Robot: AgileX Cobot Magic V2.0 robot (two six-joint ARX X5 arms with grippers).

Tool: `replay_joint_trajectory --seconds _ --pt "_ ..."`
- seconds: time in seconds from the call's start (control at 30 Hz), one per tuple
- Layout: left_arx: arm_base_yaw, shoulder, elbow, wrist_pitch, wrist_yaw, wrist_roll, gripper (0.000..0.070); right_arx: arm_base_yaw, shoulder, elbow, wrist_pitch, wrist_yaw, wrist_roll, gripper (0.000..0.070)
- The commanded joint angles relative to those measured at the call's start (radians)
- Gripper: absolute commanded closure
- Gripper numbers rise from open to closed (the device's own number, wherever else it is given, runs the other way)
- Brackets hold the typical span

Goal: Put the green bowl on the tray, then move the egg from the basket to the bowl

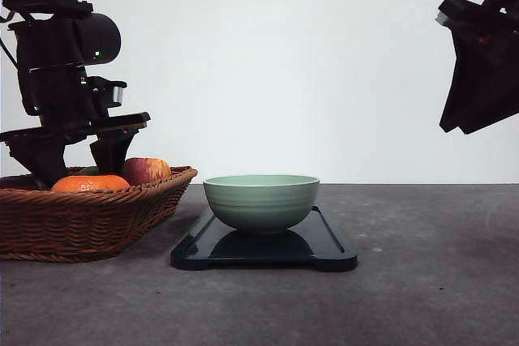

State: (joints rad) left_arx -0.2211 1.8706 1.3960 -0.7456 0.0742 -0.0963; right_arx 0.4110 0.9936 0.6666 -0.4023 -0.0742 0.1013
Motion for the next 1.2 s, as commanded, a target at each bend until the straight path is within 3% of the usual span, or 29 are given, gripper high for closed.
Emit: replay_joint_trajectory --seconds 0.0,0.1,0.17,0.23,0.57,0.87,1.17 --pt "-0.004 0.02 0.021 0.007 -0.004 0.002 0.0311 0.003 0.005 0.005 0.012 0.005 -0.004 0.0549" --pt "-0.004 0.021 0.021 0.006 -0.004 0.002 0.0341 0.003 0.005 0.005 0.012 0.005 -0.003 0.0549" --pt "-0.004 0.021 0.021 0.006 -0.004 0.001 0.0428 0.003 0.005 0.005 0.012 0.005 0.0 0.0549" --pt "-0.004 0.021 0.021 0.006 -0.004 -0.004 0.0471 0.003 0.005 0.005 0.012 0.005 0.002 0.0549" --pt "-0.004 0.001 0.023 0.014 -0.003 -0.022 0.0477 0.003 0.005 0.005 0.01 0.005 0.003 0.0549" --pt "-0.004 -0.16 0.024 0.043 0.001 -0.026 0.0477 0.003 0.005 0.005 0.009 0.005 0.003 0.0549" --pt "-0.044 -0.257 0.024 0.099 0.218 -0.095 0.0523 0.003 0.005 0.005 0.013 0.005 0.003 0.0549"
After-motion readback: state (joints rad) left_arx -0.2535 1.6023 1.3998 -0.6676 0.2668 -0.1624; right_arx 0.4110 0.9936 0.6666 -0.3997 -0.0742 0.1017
